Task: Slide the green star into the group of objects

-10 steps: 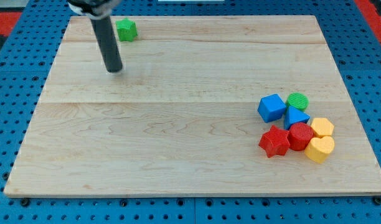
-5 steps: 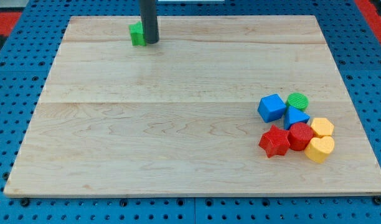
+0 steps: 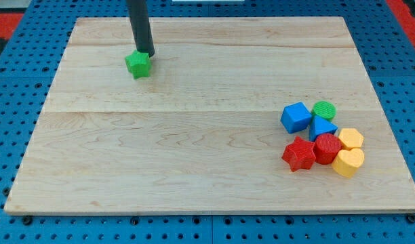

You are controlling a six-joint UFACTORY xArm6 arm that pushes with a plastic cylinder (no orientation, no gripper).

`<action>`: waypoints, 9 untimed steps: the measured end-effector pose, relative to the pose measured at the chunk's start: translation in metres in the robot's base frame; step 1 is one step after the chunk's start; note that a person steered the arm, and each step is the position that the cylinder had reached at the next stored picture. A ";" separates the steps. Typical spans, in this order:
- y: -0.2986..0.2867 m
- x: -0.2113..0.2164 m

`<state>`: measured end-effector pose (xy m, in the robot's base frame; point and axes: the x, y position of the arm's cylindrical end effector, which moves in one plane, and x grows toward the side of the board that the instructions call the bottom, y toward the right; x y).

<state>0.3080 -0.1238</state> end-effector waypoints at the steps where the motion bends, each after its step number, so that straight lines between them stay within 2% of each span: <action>1: -0.018 -0.017; 2: -0.041 0.032; 4: 0.076 0.099; 5: 0.109 0.129; 6: 0.113 0.146; 8: 0.212 0.187; 9: 0.235 0.192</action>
<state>0.5004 0.1108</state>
